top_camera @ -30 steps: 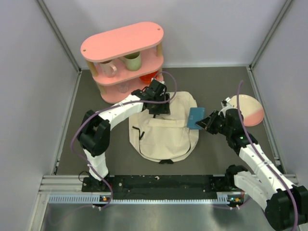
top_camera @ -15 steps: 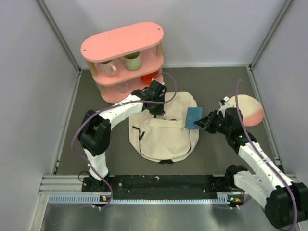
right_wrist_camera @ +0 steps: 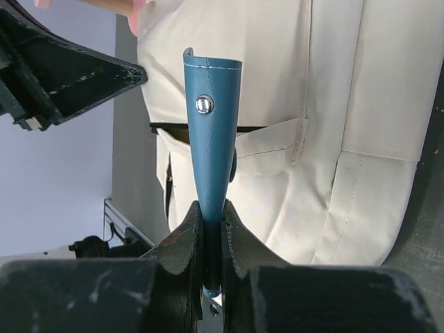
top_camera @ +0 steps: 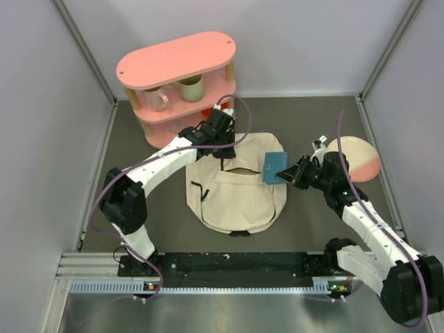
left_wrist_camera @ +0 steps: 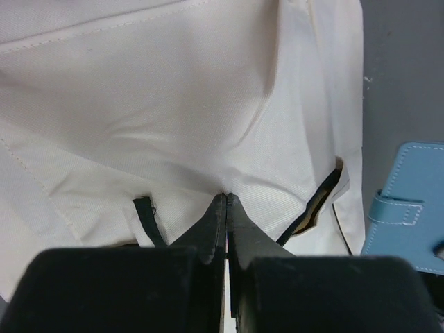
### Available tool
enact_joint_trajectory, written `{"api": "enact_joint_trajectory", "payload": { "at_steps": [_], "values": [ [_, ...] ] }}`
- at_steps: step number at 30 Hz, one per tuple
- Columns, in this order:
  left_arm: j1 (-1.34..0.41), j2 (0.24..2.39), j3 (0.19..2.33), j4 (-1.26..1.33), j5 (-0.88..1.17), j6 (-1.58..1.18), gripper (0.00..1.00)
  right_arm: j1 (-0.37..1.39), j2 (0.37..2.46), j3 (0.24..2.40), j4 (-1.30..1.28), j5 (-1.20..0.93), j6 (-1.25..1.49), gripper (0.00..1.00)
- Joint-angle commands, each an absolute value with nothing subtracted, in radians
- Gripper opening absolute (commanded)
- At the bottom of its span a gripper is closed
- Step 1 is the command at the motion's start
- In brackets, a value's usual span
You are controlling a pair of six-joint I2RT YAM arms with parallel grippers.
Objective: Pack the student bag
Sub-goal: Place the personal item in the student bag.
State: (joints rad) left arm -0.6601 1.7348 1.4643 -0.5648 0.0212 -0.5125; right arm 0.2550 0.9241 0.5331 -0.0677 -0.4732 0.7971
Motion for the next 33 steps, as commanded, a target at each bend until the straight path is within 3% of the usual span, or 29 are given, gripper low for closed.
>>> {"api": "enact_joint_trajectory", "payload": {
  "at_steps": [1,19,33],
  "values": [
    [-0.67,1.664,1.48,-0.482,0.046,-0.511,0.0,0.271,0.925,0.584,0.026,-0.505,0.808,0.0],
    [-0.663,1.667,1.513,-0.472,0.02,-0.522,0.0,0.483,1.232,0.445,0.609,-0.722,1.19,0.0],
    [-0.652,1.655,1.494,-0.468,0.02,-0.537,0.0,0.514,1.429,0.466,0.715,-0.742,1.226,0.0]
  ]
}}
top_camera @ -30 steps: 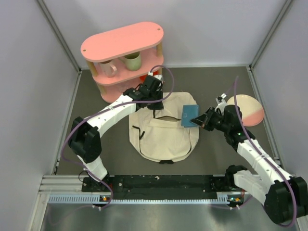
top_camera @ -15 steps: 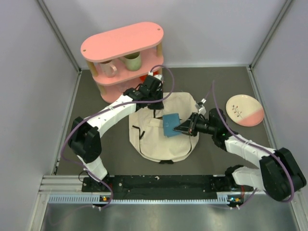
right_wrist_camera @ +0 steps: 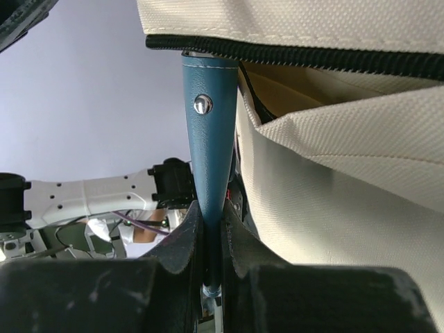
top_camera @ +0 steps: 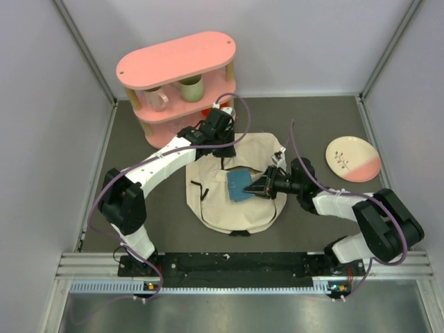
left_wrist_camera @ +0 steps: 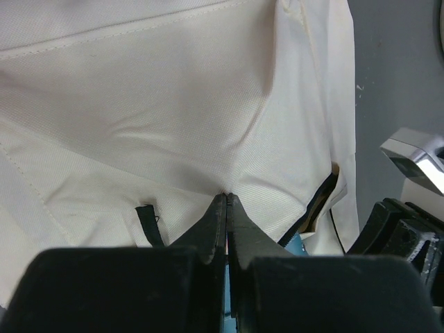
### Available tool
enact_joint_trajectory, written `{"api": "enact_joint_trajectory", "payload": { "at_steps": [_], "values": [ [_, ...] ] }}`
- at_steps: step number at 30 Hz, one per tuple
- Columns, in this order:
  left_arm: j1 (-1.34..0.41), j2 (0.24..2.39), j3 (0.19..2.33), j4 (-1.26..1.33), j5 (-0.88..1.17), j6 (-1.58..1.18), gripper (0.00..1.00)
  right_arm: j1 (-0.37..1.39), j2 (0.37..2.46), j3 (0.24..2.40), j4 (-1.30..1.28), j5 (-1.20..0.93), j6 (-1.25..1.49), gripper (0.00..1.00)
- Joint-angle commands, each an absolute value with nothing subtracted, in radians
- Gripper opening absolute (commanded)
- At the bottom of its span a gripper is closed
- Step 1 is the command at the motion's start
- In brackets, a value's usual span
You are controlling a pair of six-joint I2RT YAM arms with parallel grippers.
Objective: Pack the student bag
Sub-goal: Place the personal item in the student bag.
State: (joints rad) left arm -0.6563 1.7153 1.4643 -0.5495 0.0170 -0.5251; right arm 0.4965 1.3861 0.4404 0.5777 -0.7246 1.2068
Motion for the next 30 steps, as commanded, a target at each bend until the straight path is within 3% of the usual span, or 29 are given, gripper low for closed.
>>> {"api": "enact_joint_trajectory", "payload": {
  "at_steps": [1,8,12,18,30],
  "values": [
    [-0.652,1.652,1.493,-0.468,0.023,-0.538,0.0,0.514,1.448,0.466,0.733,-0.739,1.238,0.0],
    [-0.65,1.631,1.46,-0.442,0.055,-0.535,0.0,0.514,1.603,0.469,1.08,-0.732,1.416,0.0],
    [-0.649,1.62,1.443,-0.439,0.057,-0.531,0.0,0.508,1.582,0.468,1.007,-0.66,1.359,0.0],
    [-0.649,1.605,1.425,-0.433,0.058,-0.528,0.0,0.46,1.462,0.466,0.698,-0.615,1.22,0.0],
    [-0.643,1.603,1.424,-0.425,0.081,-0.52,0.0,0.425,1.451,0.422,0.773,-0.574,1.243,0.0]
  ]
}}
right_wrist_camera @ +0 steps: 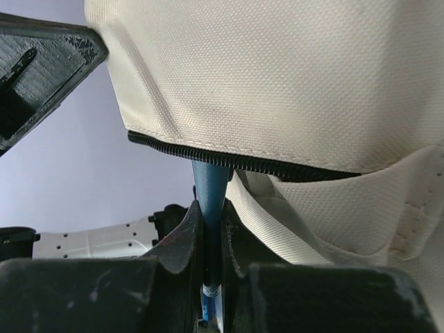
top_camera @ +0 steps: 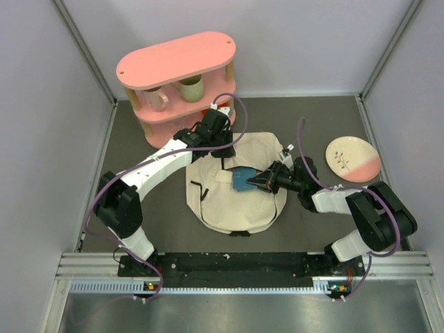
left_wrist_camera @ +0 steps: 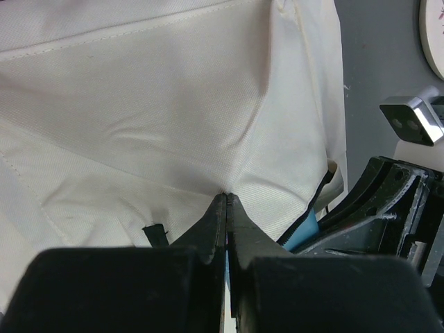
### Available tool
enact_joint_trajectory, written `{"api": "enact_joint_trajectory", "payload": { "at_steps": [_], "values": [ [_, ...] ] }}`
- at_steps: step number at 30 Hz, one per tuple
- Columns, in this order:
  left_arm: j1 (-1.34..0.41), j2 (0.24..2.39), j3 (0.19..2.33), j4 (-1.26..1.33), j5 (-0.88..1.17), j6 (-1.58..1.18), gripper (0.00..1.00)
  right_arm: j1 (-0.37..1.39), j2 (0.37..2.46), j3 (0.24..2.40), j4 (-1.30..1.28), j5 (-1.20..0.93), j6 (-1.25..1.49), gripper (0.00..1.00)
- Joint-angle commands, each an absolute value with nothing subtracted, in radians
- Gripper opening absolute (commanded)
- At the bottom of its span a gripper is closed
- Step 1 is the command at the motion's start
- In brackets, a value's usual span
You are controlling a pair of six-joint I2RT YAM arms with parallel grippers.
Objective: Pack the student bag
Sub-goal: Place the personal item in the student bag.
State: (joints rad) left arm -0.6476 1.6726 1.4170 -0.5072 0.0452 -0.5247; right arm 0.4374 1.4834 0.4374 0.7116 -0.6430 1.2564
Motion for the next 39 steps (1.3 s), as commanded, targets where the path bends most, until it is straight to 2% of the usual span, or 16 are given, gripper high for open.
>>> {"api": "enact_joint_trajectory", "payload": {
  "at_steps": [1,4,9,22,30,33,36,38,39],
  "values": [
    [-0.643,1.601,1.42,-0.423,0.087,-0.52,0.0,0.425,1.451,0.425,0.775,-0.563,1.244,0.0],
    [-0.643,1.606,1.42,-0.419,0.124,-0.525,0.0,0.434,1.453,0.452,0.796,-0.506,1.27,0.0],
    [-0.643,1.598,1.41,-0.416,0.138,-0.529,0.0,0.494,1.408,0.442,0.837,-0.29,1.357,0.0],
    [-0.643,1.597,1.402,-0.41,0.179,-0.548,0.0,0.541,1.572,0.495,1.06,0.078,1.374,0.0],
    [-0.643,1.612,1.411,-0.4,0.199,-0.557,0.0,0.6,1.71,0.635,1.045,0.118,1.339,0.04],
    [-0.643,1.612,1.408,-0.4,0.192,-0.555,0.0,0.609,1.707,0.643,0.985,0.078,1.289,0.14],
    [-0.643,1.611,1.402,-0.403,0.186,-0.555,0.0,0.617,1.661,0.635,0.853,0.046,1.225,0.28],
    [-0.643,1.598,1.394,-0.402,0.169,-0.555,0.0,0.617,1.622,0.598,0.818,0.038,1.212,0.42],
    [-0.641,1.594,1.388,-0.397,0.163,-0.555,0.0,0.618,1.605,0.583,0.81,0.032,1.192,0.43]
  ]
}}
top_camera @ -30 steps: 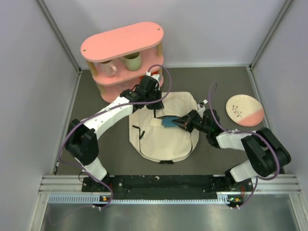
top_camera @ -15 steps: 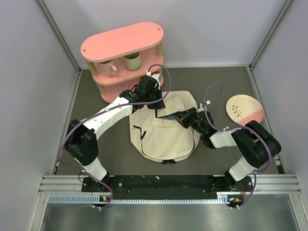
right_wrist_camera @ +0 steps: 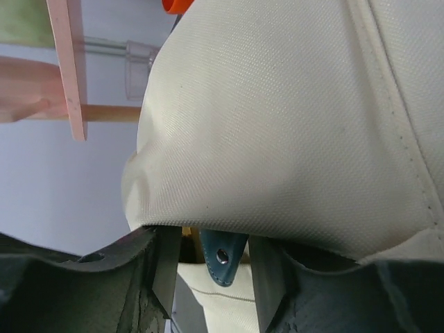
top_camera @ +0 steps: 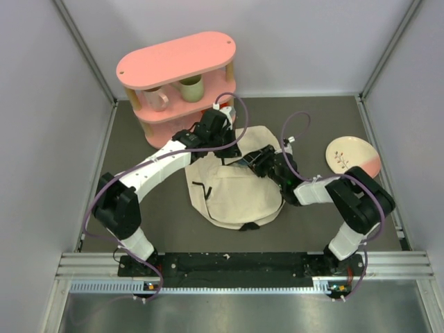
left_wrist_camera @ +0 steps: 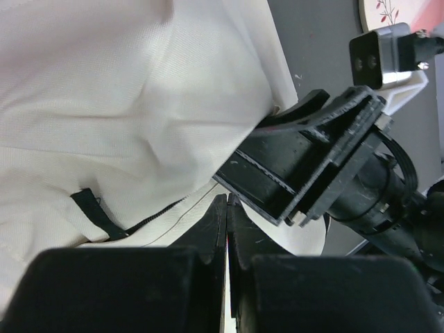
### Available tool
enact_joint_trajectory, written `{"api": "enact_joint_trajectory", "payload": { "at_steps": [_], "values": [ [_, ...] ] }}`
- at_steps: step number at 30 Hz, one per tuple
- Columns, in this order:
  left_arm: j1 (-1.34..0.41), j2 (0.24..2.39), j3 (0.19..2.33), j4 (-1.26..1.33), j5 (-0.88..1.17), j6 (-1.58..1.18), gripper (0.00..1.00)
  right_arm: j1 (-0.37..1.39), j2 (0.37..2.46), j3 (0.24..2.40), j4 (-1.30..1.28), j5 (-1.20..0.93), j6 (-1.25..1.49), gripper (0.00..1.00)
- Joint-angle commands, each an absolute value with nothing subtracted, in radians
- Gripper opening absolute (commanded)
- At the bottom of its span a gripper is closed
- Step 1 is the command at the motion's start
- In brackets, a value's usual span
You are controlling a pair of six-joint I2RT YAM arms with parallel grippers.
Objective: Pack the student bag
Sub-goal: Place the personal item in the student bag.
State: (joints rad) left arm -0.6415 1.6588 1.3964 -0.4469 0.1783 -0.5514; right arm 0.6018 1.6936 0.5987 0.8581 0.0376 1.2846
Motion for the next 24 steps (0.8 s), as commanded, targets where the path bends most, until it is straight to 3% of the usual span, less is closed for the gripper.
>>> {"api": "enact_joint_trajectory", "payload": {
  "at_steps": [1,5,10,12,14,24],
  "values": [
    [-0.641,1.589,1.385,-0.399,0.158,-0.555,0.0,0.617,1.571,0.571,0.775,0.029,1.186,0.45],
    [-0.638,1.562,1.371,-0.4,0.129,-0.552,0.0,0.617,1.511,0.537,0.715,0.008,1.175,0.46],
    [-0.63,1.537,1.35,-0.399,0.123,-0.551,0.0,0.618,1.538,0.564,0.739,-0.058,1.169,0.25],
    [-0.629,1.528,1.339,-0.399,0.124,-0.551,0.0,0.617,1.587,0.581,0.785,-0.084,1.186,0.07],
    [-0.629,1.511,1.319,-0.399,0.123,-0.551,0.0,0.618,1.617,0.607,0.827,-0.098,1.196,0.03],
    [-0.627,1.431,1.206,-0.382,0.101,-0.574,0.0,0.618,1.73,0.721,0.937,-0.063,1.223,0.06]
  ]
}}
